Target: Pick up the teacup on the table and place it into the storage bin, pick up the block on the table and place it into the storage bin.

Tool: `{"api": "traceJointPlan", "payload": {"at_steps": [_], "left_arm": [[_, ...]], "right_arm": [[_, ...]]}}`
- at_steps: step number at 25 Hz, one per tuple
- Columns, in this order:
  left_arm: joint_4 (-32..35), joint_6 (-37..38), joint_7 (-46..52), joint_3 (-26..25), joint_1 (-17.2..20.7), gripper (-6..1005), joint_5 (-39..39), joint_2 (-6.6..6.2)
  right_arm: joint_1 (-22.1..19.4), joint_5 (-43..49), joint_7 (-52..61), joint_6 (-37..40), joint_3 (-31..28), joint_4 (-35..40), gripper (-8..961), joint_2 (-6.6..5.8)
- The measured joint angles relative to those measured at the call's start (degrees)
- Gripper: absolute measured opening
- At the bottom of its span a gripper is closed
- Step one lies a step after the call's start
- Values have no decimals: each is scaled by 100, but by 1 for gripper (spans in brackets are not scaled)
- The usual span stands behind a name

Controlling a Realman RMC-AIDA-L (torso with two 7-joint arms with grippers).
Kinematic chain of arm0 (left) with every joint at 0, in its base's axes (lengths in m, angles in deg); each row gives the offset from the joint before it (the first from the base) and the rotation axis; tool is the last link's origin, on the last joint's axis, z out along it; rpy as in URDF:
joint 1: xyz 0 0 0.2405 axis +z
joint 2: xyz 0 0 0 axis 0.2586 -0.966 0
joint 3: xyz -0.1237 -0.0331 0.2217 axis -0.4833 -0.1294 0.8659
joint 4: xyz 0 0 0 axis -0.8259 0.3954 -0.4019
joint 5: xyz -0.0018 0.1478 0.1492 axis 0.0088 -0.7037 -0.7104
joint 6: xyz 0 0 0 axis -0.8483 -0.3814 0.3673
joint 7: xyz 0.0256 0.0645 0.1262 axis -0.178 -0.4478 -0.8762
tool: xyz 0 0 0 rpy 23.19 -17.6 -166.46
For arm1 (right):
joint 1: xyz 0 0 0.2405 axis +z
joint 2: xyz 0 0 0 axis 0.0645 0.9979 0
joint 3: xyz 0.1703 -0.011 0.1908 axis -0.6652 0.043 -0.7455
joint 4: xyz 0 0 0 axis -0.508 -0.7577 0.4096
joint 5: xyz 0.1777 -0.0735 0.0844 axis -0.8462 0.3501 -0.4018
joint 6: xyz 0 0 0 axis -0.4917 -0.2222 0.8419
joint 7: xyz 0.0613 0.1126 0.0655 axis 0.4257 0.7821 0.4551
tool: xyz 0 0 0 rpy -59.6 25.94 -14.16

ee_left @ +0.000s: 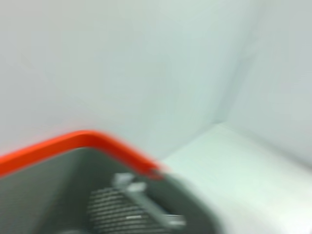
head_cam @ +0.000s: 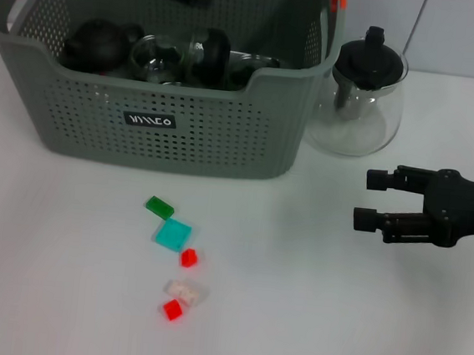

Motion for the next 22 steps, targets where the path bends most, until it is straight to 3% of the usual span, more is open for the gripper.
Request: {"api": "traceJointPlan", "payload": {"at_steps": [4, 8, 11, 17, 22], "left_arm": [[57, 1067, -1005, -256, 592, 749, 1263, 33], [251, 1717, -1729, -69, 1079, 749, 1277, 250], [430, 1754, -1906, 347, 1353, 749, 825, 417], [365, 1568, -1677, 1361, 1474, 746, -731, 693], [-29, 817, -715, 2679, 1426, 743, -1669, 754]], "right_arm": [[-23, -1, -10, 0, -21, 0, 945, -10], [-20, -11, 26, 0, -23, 0, 945, -16], [8, -15, 56, -17, -29, -2, 945, -22], [41, -11, 65, -63, -30, -23, 944, -20], [43, -19, 66, -97, -30, -31, 945, -11]]}}
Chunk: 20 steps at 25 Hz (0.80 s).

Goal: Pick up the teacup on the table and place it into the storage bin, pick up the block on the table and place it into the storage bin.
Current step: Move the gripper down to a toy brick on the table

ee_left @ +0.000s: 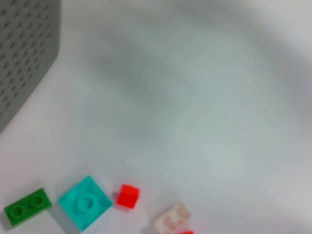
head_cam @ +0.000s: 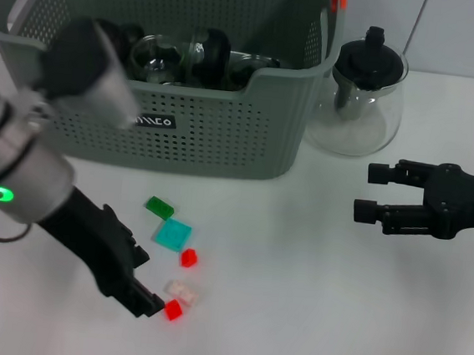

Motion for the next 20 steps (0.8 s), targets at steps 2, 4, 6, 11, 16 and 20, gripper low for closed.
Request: {"api": "traceJointPlan", "payload": {"at_steps": [2, 4, 6, 11, 16, 20], "left_arm": [[-93, -322, 484, 396, -25, 742, -109, 13], [-227, -617, 1048, 731, -89, 740, -151, 17], [-497, -900, 1668, 990, -218, 738, -193, 5], [-898, -1152, 2473, 1220, -448, 734, -300, -10], [-904, -1350, 3031, 1433, -478, 731, -344, -6], [-979, -1534, 3337, 1701, -479, 728, -463, 6]], "right_arm": [[0, -1, 0, -2, 0, -1, 945, 8], [-1, -6, 0, -3, 0, -6, 945, 12], [-1, -9, 1, -4, 0, -7, 945, 13], [-1, -16, 6, 5, 1, 17, 945, 15], [32, 1, -40, -9, 3, 13, 945, 17], [44, 13, -98, -9, 7, 21, 945, 23]]}}
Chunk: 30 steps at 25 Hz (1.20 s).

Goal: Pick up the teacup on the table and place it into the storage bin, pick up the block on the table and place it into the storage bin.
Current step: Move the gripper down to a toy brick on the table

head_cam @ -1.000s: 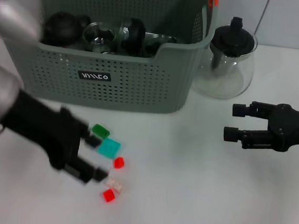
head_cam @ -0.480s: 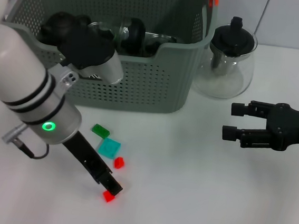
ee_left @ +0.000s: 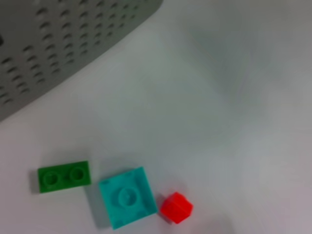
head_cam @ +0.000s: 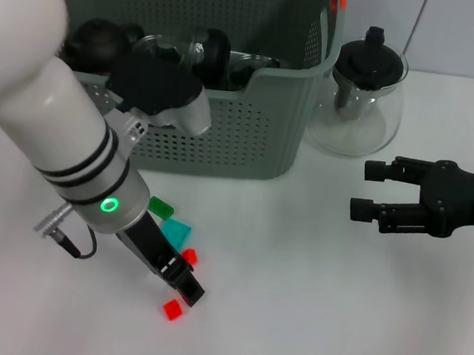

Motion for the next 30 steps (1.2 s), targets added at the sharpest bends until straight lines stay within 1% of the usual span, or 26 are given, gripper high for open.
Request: {"api": "traceJointPlan", "payload": {"at_steps": [4, 15, 30], "left_arm": [[-48, -174, 254, 245, 0, 726, -126, 10], [-119, -472, 723, 851, -16, 718, -147, 22], [-207, -671, 932, 1152, -51, 708, -209, 23]], "right_arm": [[6, 0, -51, 13, -6, 0, 944, 1], [-52, -20, -126, 53, -6, 0, 944, -9], [-64, -9, -193, 53, -6, -35, 945, -26]]}}
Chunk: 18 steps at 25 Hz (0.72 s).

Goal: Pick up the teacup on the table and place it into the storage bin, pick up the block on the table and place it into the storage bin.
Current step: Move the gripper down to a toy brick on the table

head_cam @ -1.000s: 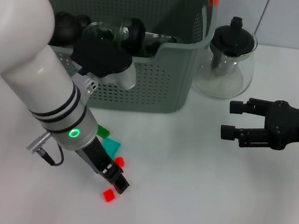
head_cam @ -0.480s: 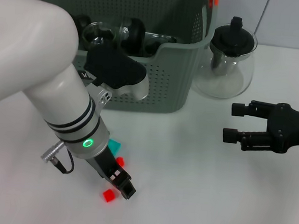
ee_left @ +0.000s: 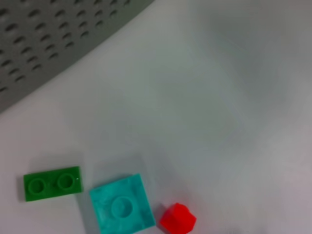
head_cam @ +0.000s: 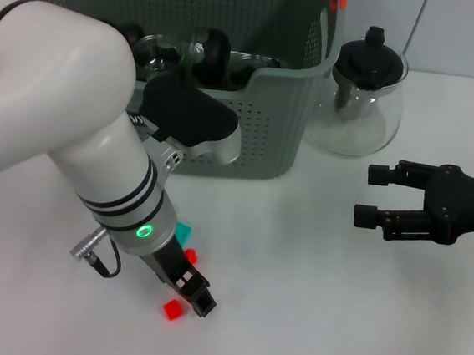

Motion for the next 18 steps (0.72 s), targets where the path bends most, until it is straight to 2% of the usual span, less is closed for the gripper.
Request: {"api": "traceJointPlan", "payload": {"at_steps": [9, 14, 18], "left_arm": [[-11, -32, 4, 187, -6, 702, -172, 0], [71, -34, 6, 243, -10, 453, -244, 0], [221, 37, 8, 227, 14, 415, -297, 0]], "right_arm": [[-7, -13, 0, 0, 0, 0, 945, -8], [-10, -20, -2, 0, 0, 0, 945, -9], [-35, -20, -9, 0, 0, 9, 945, -12]]}}
